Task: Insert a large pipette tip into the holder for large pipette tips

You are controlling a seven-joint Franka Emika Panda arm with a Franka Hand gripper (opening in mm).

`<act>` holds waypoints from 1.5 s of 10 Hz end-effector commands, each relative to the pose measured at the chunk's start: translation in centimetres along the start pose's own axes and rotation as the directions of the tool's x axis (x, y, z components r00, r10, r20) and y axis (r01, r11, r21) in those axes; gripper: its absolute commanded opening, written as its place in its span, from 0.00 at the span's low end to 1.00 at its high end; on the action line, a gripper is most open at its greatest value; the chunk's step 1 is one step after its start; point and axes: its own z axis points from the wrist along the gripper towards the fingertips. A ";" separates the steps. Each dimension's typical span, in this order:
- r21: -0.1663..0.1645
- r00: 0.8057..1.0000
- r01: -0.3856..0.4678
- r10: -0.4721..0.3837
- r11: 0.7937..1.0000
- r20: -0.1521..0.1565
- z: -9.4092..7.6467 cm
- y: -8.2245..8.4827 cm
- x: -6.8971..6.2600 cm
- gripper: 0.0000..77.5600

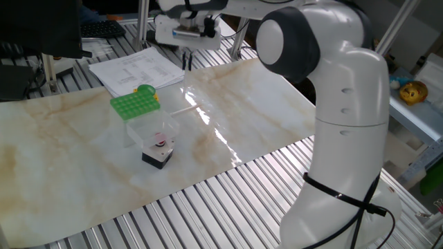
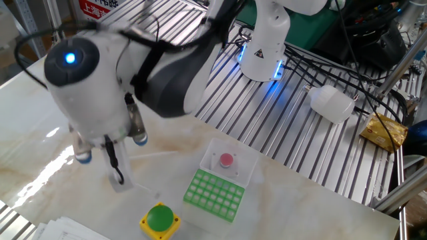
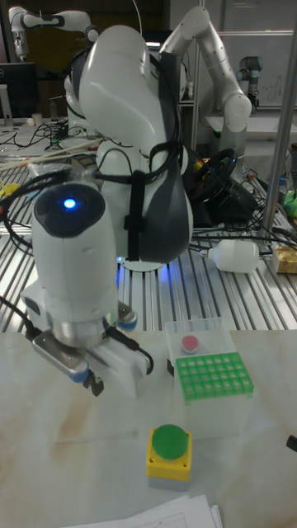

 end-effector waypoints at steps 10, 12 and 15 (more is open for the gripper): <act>-0.050 0.927 -0.374 0.375 0.926 0.018 -4.8 -0.5 1.2 0.01; -0.063 0.943 -0.329 0.331 0.942 0.029 -5.3 -0.4 1.9 0.01; -0.102 0.958 -0.274 0.280 0.956 0.054 -5.8 -0.1 2.6 0.01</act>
